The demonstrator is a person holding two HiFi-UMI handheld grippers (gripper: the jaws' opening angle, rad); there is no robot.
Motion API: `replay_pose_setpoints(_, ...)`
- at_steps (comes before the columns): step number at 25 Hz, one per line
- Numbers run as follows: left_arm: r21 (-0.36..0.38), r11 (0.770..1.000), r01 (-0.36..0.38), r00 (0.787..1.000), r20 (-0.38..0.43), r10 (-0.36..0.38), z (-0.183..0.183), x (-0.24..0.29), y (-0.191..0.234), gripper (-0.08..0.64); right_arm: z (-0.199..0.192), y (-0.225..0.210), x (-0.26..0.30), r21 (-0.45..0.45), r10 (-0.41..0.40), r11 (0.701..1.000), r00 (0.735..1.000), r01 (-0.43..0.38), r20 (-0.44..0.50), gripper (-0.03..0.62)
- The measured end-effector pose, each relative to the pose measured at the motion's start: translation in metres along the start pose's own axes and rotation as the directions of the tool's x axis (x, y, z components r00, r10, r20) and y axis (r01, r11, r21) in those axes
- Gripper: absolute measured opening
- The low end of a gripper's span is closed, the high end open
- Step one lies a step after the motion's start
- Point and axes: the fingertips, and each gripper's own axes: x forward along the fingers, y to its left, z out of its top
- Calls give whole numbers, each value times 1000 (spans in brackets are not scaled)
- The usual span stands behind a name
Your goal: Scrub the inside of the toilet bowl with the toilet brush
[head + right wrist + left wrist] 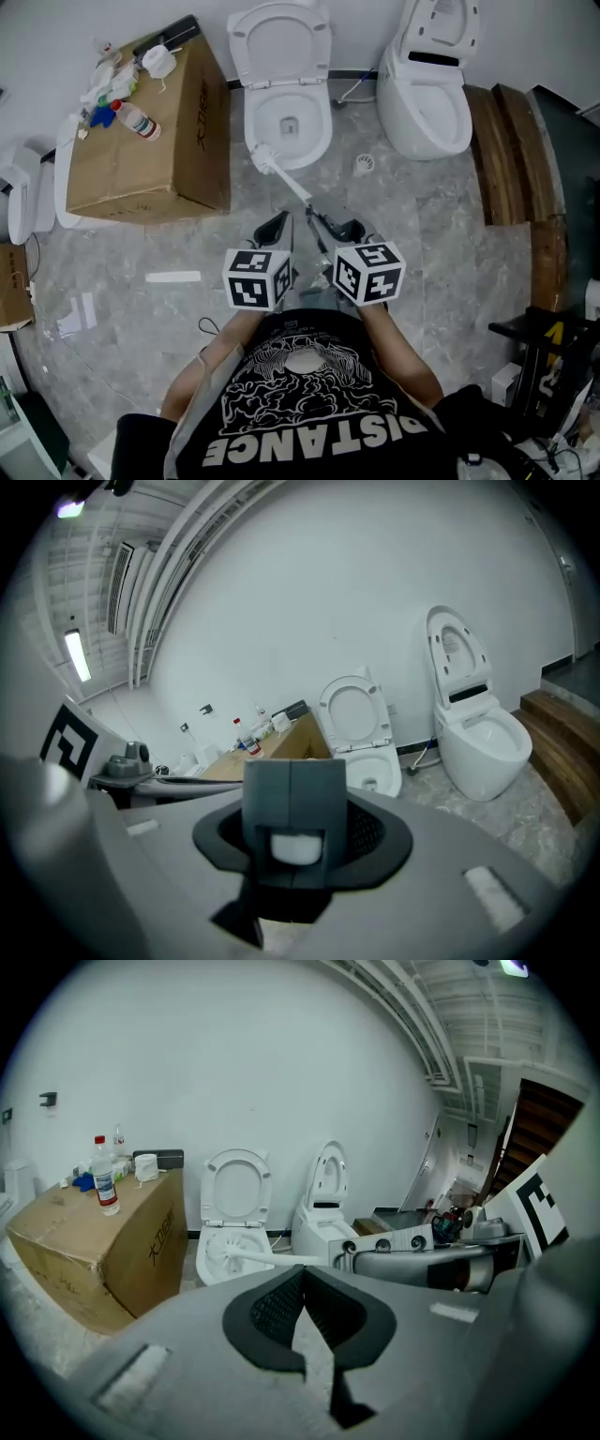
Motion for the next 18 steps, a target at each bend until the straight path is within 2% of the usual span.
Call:
replay_pose_setpoints(8,13,998,-64,998,10,64,25,34,-4,-6,13,-35,12,21,34,999,999,-34,-22,167)
replay_pose_setpoints(13,6,998,-70,998,1,70,31,49,-2,-8,18,-52,21,43,30,999,999,-29,-33,166)
replay_pose_setpoints(18,-3,999,-44,999,-19,44,33,73,7,-8,20,-65,38,57,7,998,999,-4,-54,167)
